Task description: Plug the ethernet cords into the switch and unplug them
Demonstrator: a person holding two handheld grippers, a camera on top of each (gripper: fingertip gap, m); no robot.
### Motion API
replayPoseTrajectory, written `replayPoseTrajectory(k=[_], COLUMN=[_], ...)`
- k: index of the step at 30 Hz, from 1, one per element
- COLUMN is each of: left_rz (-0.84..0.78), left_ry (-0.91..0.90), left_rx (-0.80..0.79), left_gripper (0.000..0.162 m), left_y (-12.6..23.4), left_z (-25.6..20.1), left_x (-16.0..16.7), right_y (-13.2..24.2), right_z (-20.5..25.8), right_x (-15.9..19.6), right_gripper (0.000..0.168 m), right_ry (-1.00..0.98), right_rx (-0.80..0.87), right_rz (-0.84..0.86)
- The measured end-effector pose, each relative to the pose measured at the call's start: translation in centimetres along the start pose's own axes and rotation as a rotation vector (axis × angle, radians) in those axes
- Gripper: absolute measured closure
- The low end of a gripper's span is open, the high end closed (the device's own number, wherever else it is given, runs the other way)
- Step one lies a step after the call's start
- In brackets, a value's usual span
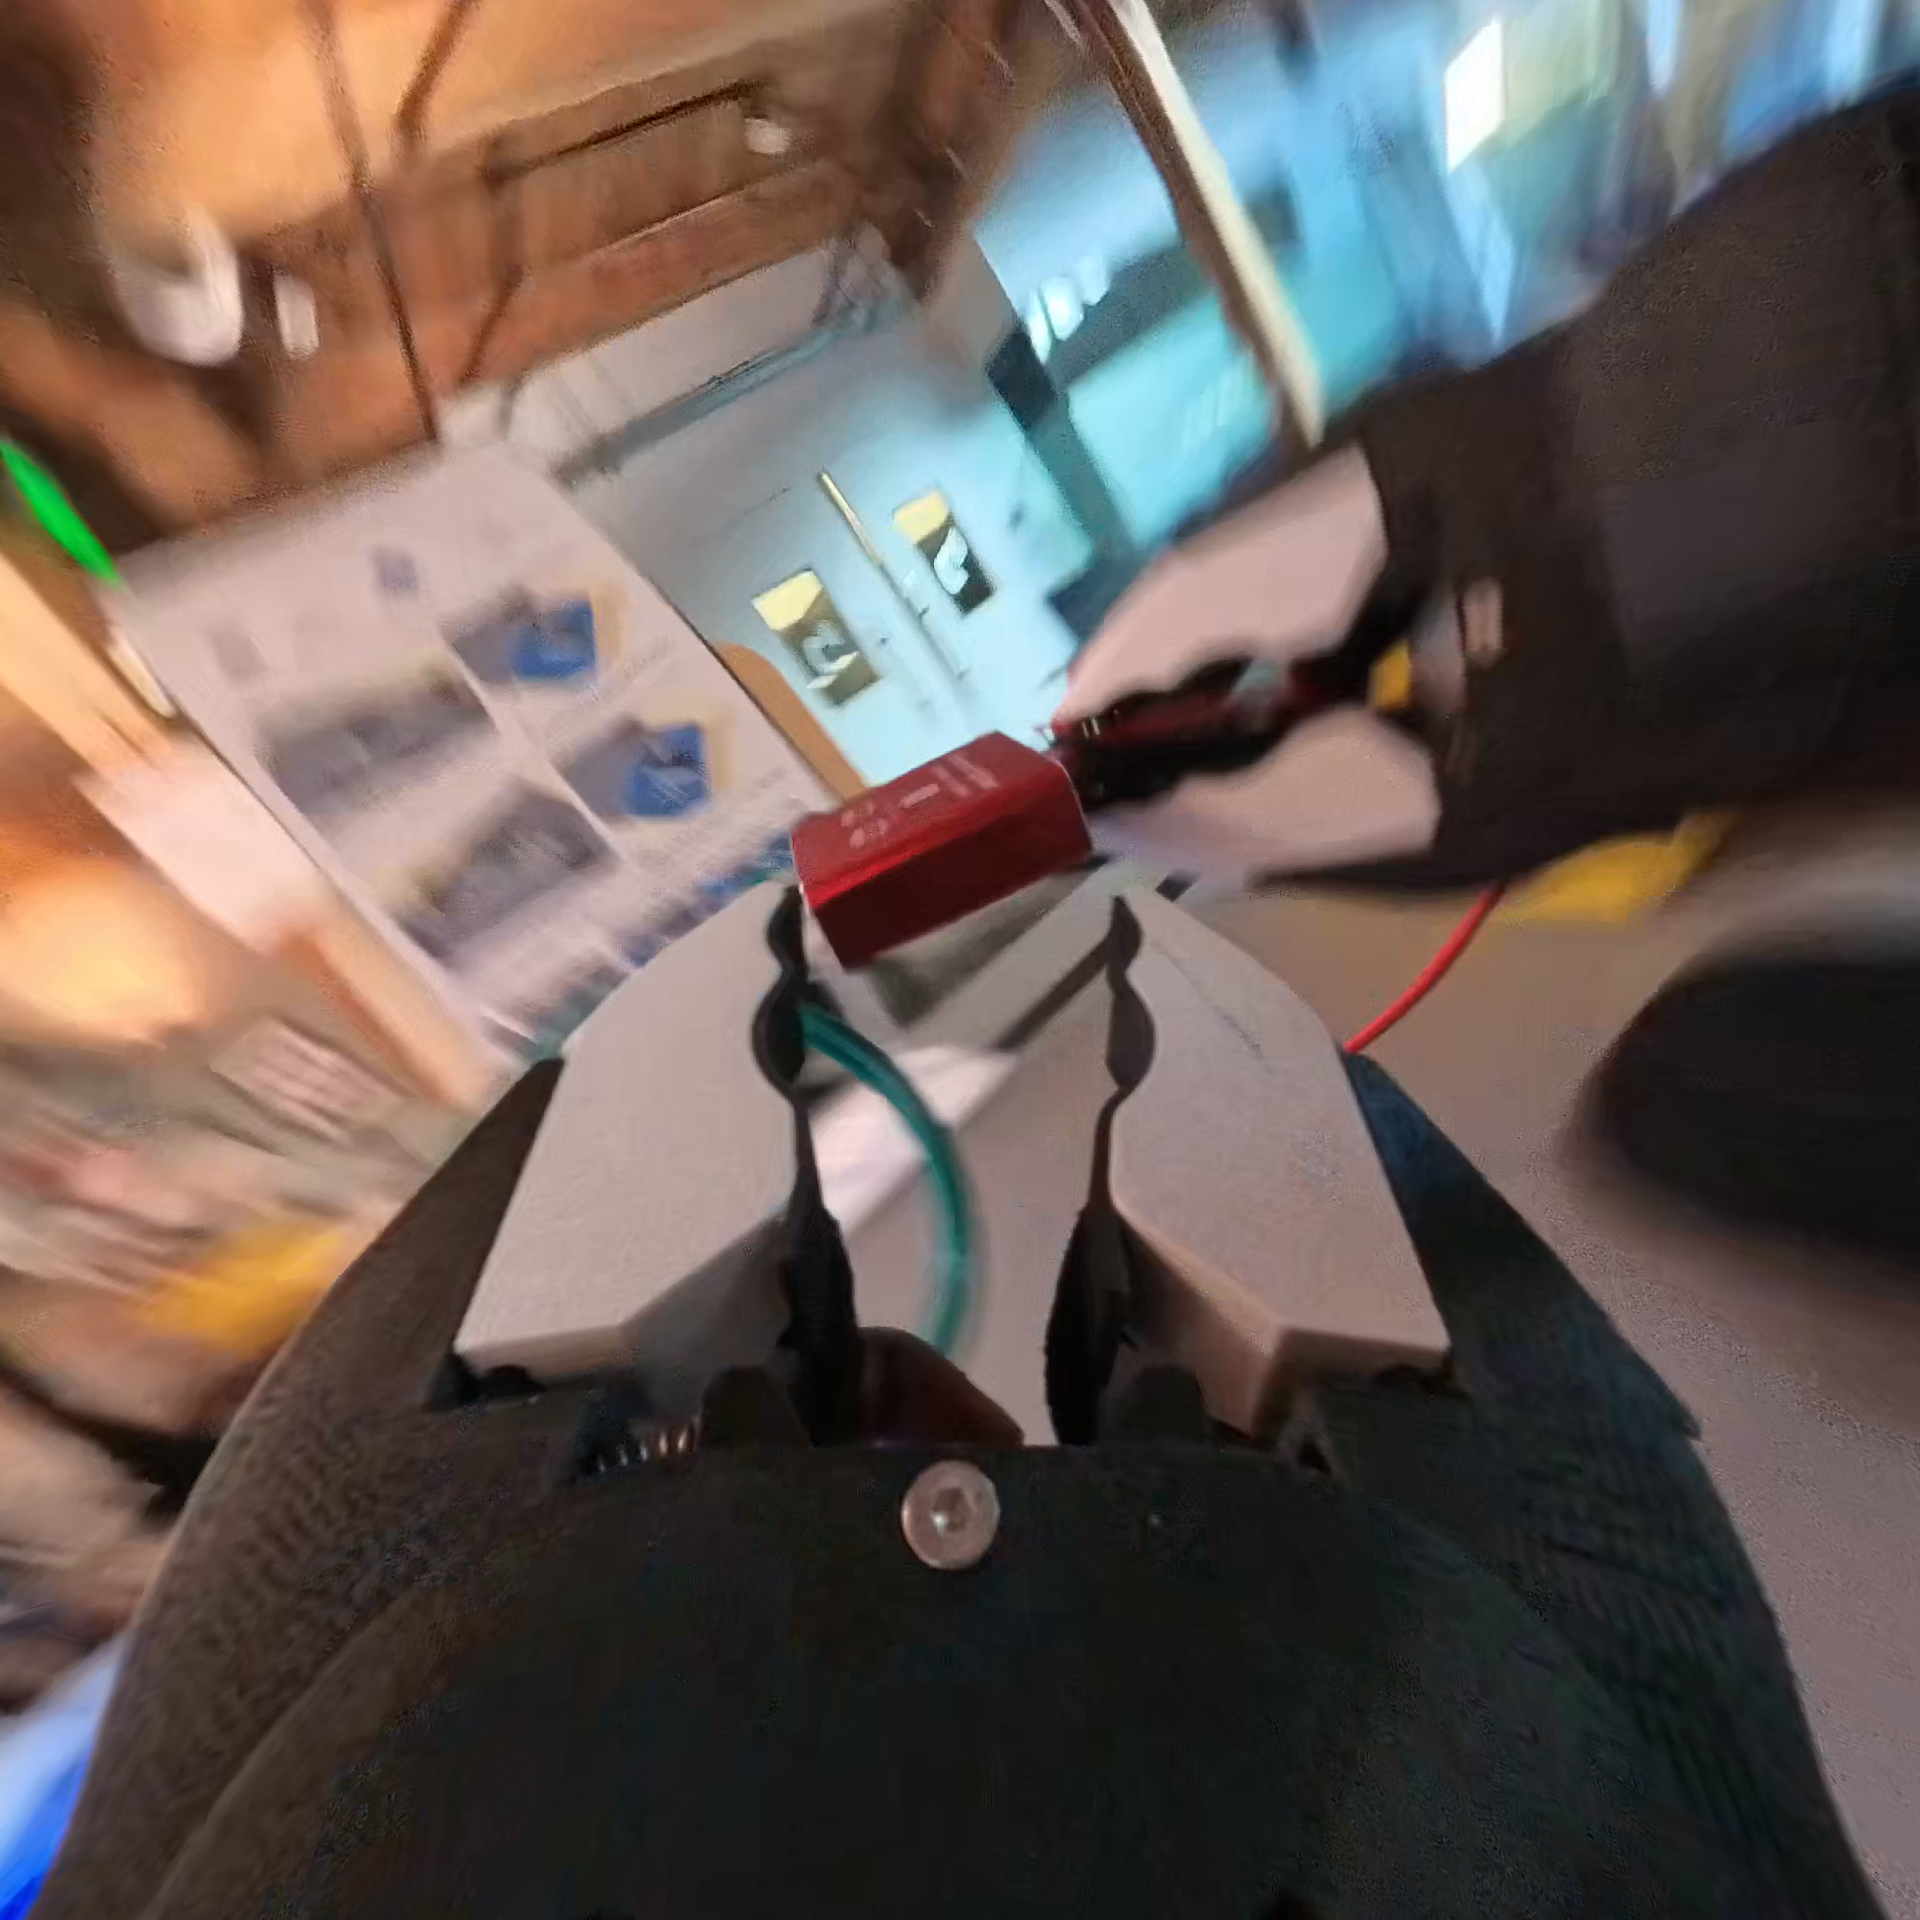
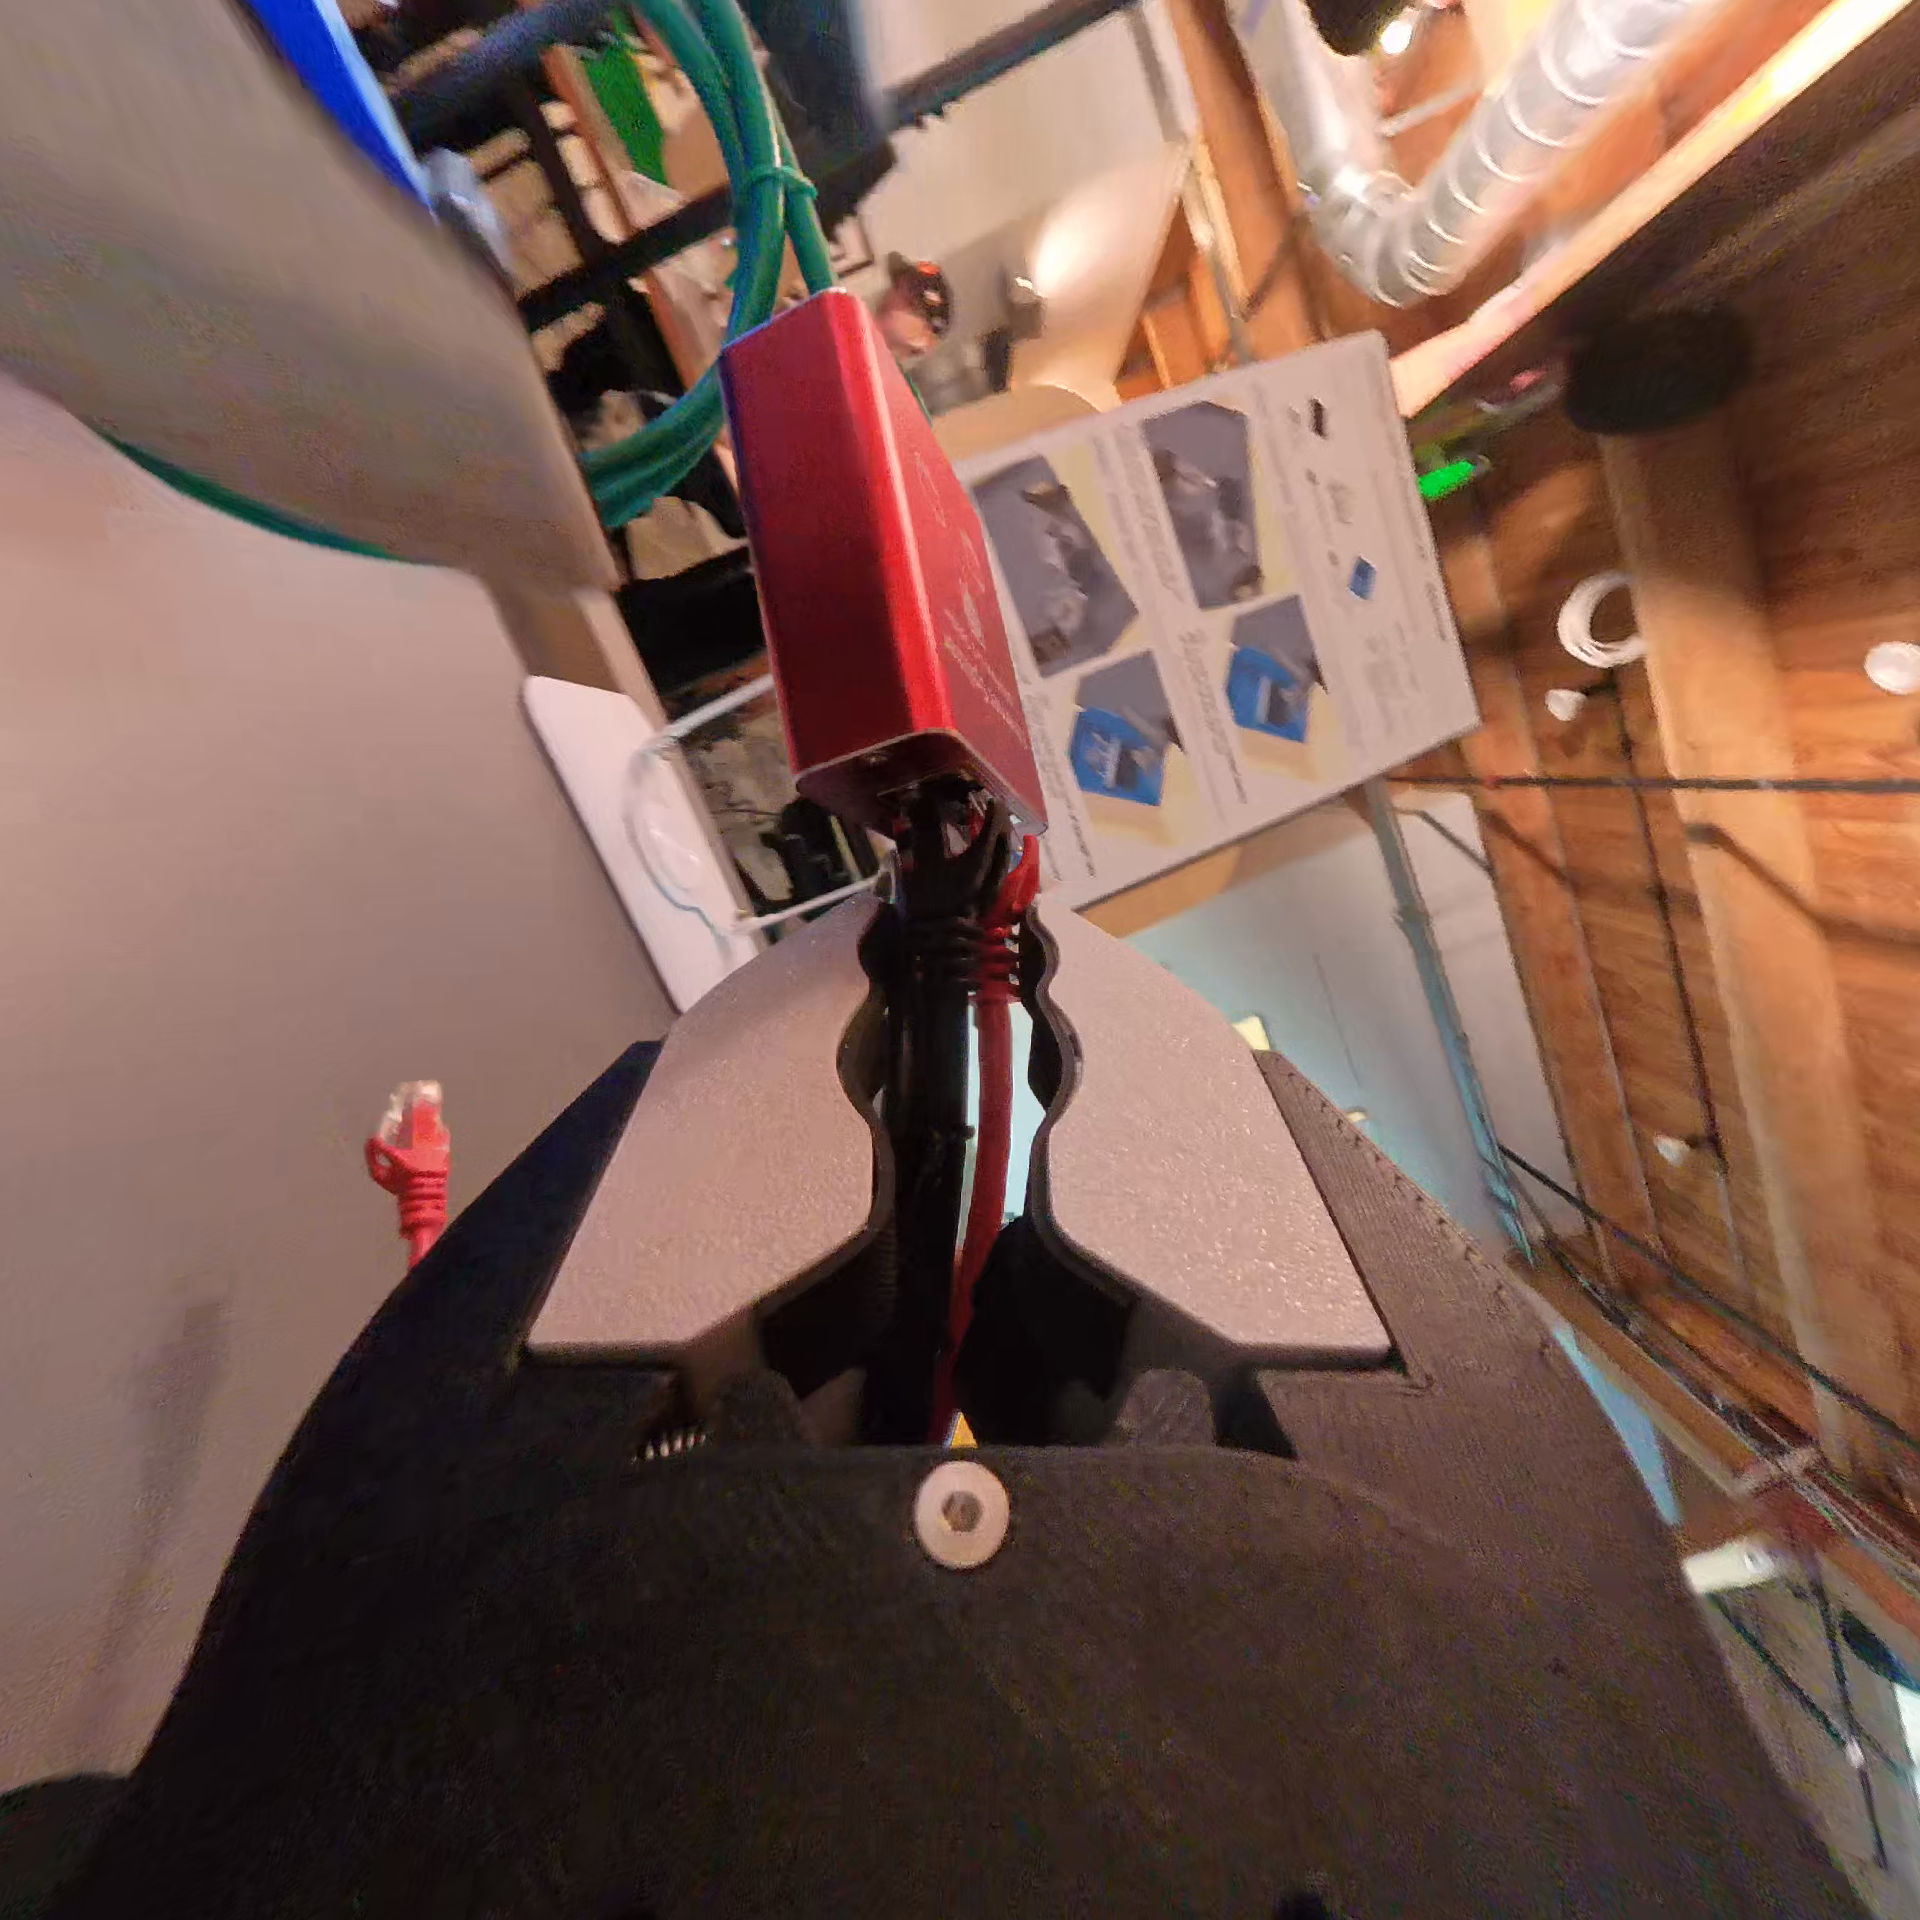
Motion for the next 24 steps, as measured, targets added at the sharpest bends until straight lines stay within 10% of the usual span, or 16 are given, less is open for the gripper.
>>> replayPoseTrajectory(k=[4, 7, 12, 14, 18, 24], left_rz=[-0.074, -0.123, -0.205, -0.248, -0.196, -0.261], left_ry=[1.327, 1.742, 1.728, 1.722, 1.711, 1.603], left_rx=[0.273, 0.388, 0.283, 0.259, 0.307, 0.372], left_gripper=[0.068, 0.065, 0.09, 0.126, 0.133, 0.133], left_y=[-0.5, -2.0, -2.6, -2.1, -1.8, -1.0], left_z=[-1.0, -1.2, 0.1, 1.0, 0.0, -0.3], left_x=[1.5, 2.6, 3.3, 3.7, 5.2, 5.2], right_y=[0.1, 0.5, 1.8, 2.1, 2.5, 4.9], right_z=[-1.4, -0.2, 2.3, 3.3, 5.4, 5.1], right_x=[0.2, -1.0, -2.7, -2.7, -2.1, -1.5], right_gripper=[0.145, 0.145, 0.145, 0.145, 0.142, 0.108], right_ry=[0.001, 0.028, 0.075, 0.098, 0.021, -0.867], right_rx=[0.095, 0.085, 0.047, 0.021, -0.121, -0.677], right_rz=[-0.008, -0.041, -0.098, -0.105, -0.16, -0.326])
Point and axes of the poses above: each gripper's, where its closed fingertips meet, y back along the fingers, x out of its underside, z = x × y across the jaws, the point moved 2 cm from there along y, back along the fingers
